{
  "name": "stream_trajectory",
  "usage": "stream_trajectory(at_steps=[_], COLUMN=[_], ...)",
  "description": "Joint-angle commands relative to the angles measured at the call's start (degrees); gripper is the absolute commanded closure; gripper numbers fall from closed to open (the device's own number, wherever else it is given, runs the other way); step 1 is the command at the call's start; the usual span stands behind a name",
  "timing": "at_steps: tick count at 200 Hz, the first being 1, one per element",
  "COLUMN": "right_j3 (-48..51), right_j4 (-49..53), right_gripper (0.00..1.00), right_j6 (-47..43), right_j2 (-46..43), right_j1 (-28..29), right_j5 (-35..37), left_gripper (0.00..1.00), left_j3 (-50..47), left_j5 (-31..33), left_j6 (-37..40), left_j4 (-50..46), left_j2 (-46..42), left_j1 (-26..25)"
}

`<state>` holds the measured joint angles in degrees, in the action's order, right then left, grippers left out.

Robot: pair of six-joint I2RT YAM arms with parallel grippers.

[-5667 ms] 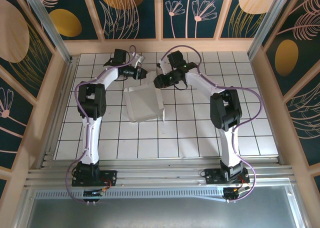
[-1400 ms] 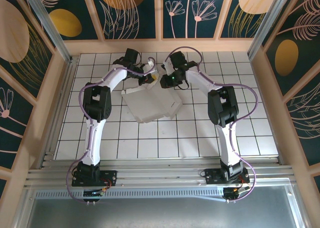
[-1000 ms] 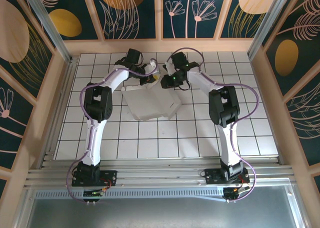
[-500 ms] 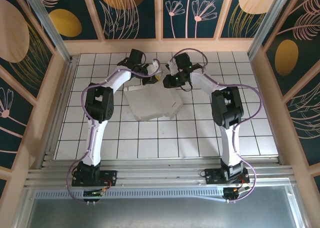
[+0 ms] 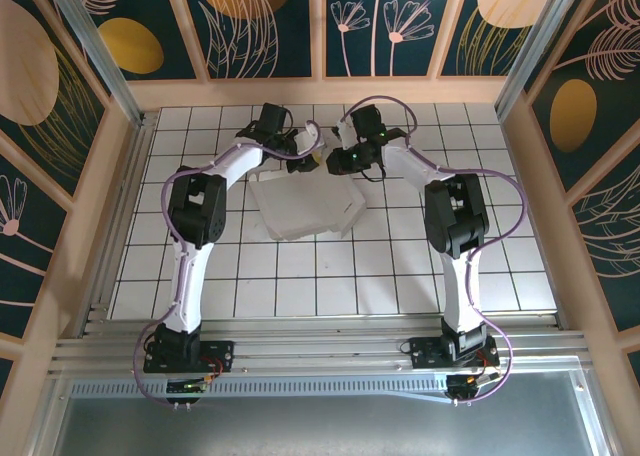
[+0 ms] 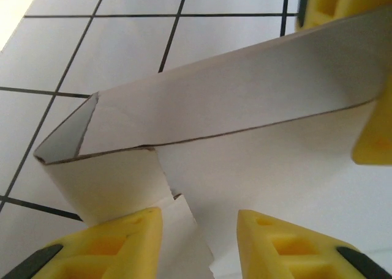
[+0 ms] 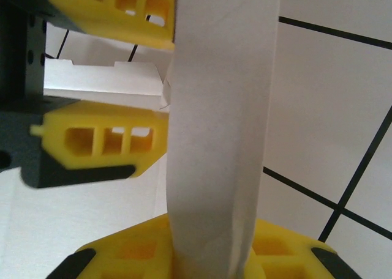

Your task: Fold the paper box

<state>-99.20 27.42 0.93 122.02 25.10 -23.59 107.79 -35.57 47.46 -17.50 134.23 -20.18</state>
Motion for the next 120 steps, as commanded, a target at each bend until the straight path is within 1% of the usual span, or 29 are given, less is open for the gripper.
stream_trajectory(at_steps=[1, 22, 70, 88, 109, 120], right_j3=[0.6, 0.5, 0.2, 0.2, 0.1, -0.1], right_j4=[1.6, 1.7, 1.7, 1.8, 1.9, 2.0], right_gripper=[0.77, 0.78, 0.78, 0.78, 0.79, 0.79], right_j6=[-3.7, -3.7, -3.7, -3.8, -3.8, -3.8], right_j2=[-4.5, -4.3, -4.2, -4.2, -4.1, -4.0], right_j1=[1.6, 1.5, 1.5, 1.5, 1.5, 1.5], right_j5=[-5.2, -5.0, -4.9, -4.9, -4.9, -4.9], left_gripper=[0.61, 0.61, 0.61, 0.61, 0.62, 0.62], left_j3=[-7.6, -12.1, -17.8, -20.4, -21.8, -22.2], left_j5=[0.2, -0.6, -1.3, -4.1, -8.8, -9.8], left_j6=[-1.7, -2.3, -3.3, -5.8, -9.3, -11.9], left_j4=[4.6, 7.5, 8.4, 11.1, 13.7, 15.9], left_j2=[-4.0, -8.3, -14.4, -16.4, -17.9, -18.3], left_j1=[0.6, 1.1, 3.2, 5.1, 7.3, 8.2])
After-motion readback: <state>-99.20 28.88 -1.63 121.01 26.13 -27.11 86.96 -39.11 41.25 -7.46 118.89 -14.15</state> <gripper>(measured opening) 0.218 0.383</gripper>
